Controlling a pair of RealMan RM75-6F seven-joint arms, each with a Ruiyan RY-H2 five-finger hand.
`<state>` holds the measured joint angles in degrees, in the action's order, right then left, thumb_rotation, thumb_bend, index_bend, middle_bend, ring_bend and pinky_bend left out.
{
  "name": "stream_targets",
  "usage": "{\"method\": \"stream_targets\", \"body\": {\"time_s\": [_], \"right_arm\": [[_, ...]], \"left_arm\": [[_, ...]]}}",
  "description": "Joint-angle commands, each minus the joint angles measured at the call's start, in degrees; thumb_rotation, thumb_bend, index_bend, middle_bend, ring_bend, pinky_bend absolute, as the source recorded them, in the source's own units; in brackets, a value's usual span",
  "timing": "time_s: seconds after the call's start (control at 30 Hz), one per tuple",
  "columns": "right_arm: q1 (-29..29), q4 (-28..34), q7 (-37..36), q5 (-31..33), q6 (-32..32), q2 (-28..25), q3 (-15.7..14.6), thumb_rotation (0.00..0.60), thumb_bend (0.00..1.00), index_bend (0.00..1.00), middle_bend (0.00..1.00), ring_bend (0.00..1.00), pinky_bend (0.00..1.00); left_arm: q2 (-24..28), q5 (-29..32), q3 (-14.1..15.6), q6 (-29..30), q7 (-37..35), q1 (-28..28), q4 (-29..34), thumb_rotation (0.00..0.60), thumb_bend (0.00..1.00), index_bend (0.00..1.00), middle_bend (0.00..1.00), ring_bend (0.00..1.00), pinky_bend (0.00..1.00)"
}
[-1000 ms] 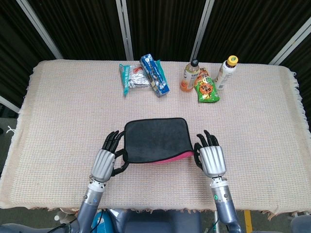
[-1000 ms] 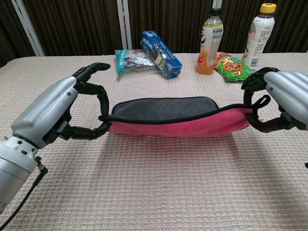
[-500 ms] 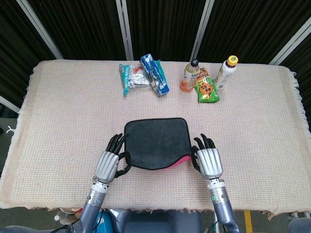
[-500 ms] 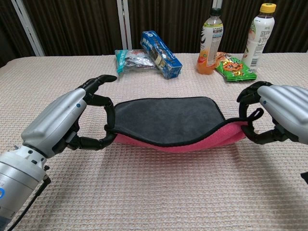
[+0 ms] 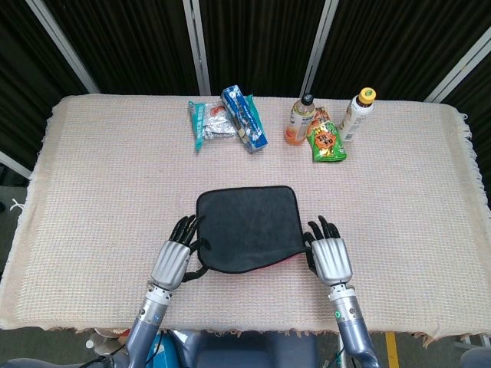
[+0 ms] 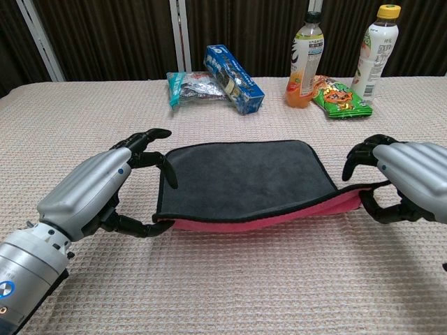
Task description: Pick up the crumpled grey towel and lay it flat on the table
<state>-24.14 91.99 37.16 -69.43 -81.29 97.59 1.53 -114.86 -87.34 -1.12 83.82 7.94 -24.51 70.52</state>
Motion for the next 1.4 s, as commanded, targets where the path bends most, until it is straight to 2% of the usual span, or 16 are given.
{"method": "stream_targets", "body": {"time_s": [0.03,0.13,0.2,0.33,0.53,0.67,0.87,1.03,1.23,1.4], "right_arm": [[0.1,2.2,3.6,2.8,1.3,-1.0,0.4,0.600,0.55,0.16,0.11,0.01,0.12],[0.2,3.9,5.5,4.4,1.6,-1.7,0.9,0.600,0.48,0.04,0.06,0.00,0.09],[0.3,5.5,6.8,5.2,1.7,-2.3,1.0,0.600,0.43,0.00,0.03,0.00,0.08],[0.6,9.6,9.5,6.5,1.5,-4.2,0.9,0.600,0.37,0.00,0.00,0.00,0.05],[1.4,16.1,12.2,6.0,-0.7,-7.0,0.3,0.600,0.36,0.00,0.00,0.00,0.04],[2.6,19.0,10.5,4.1,-2.3,-9.2,0.0,0.600,0.36,0.00,0.00,0.00,0.04],[4.0,19.7,5.0,0.7,-3.3,-12.1,-0.2,0.600,0.36,0.00,0.00,0.00,0.04],[5.0,17.6,2.6,-2.2,-5.0,-13.2,0.2,0.600,0.36,0.00,0.00,0.00,0.04],[6.6,15.6,-1.2,-4.8,-6.9,-13.3,0.3,0.600,0.36,0.00,0.00,0.00,0.04],[7.0,14.7,-3.1,-5.9,-6.5,-13.7,0.2,0.600,0.36,0.00,0.00,0.00,0.04]], "left_arm": [[0.5,0.7,-0.2,-1.1,1.5,0.2,0.0,0.600,0.14,0.33,0.03,0.00,0.01],[1.1,1.3,-0.4,-2.0,2.3,0.3,0.7,0.600,0.05,0.24,0.02,0.00,0.01],[1.8,1.5,-0.7,-2.3,2.6,0.4,1.4,0.600,0.01,0.19,0.01,0.00,0.01],[3.9,1.7,-0.9,-3.1,2.4,0.4,3.7,0.600,0.00,0.12,0.00,0.00,0.01],[8.5,0.9,0.0,-4.3,2.4,0.5,8.9,0.600,0.00,0.08,0.00,0.00,0.01],[11.6,0.6,1.1,-5.7,2.9,0.5,12.3,0.600,0.00,0.06,0.00,0.00,0.01],[15.2,0.0,2.5,-7.9,4.0,0.2,16.5,0.600,0.04,0.05,0.00,0.00,0.01],[17.8,-0.7,3.7,-9.1,4.6,0.1,19.6,0.600,0.10,0.05,0.00,0.00,0.01],[20.5,-3.4,6.6,-10.7,4.9,-0.1,22.6,0.600,0.36,0.05,0.00,0.00,0.01],[22.1,-5.5,8.1,-12.2,6.5,-0.8,24.0,0.600,0.53,0.05,0.00,0.00,0.02]]}}
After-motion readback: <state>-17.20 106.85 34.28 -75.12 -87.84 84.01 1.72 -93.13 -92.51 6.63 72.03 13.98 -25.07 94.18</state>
